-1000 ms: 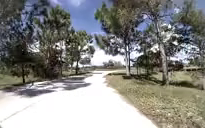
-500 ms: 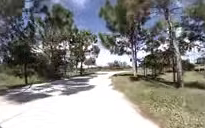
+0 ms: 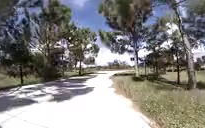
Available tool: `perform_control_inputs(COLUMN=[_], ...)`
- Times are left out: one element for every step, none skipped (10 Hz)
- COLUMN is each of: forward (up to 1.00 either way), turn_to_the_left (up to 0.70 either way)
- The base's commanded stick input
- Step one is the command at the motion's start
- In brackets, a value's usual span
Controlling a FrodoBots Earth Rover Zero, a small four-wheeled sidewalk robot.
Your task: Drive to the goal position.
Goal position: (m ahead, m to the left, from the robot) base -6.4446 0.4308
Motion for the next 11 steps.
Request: perform_control_inputs(forward=[0.85,0.85,0.85,0.85,0.85,0.85,0.85,0.85,0.85,0.85,0.85], turn_to_the_left=[0.0,0.0,0.0,0.0,0.0,0.0,0.0,0.0,0.0,0.0,0.0])
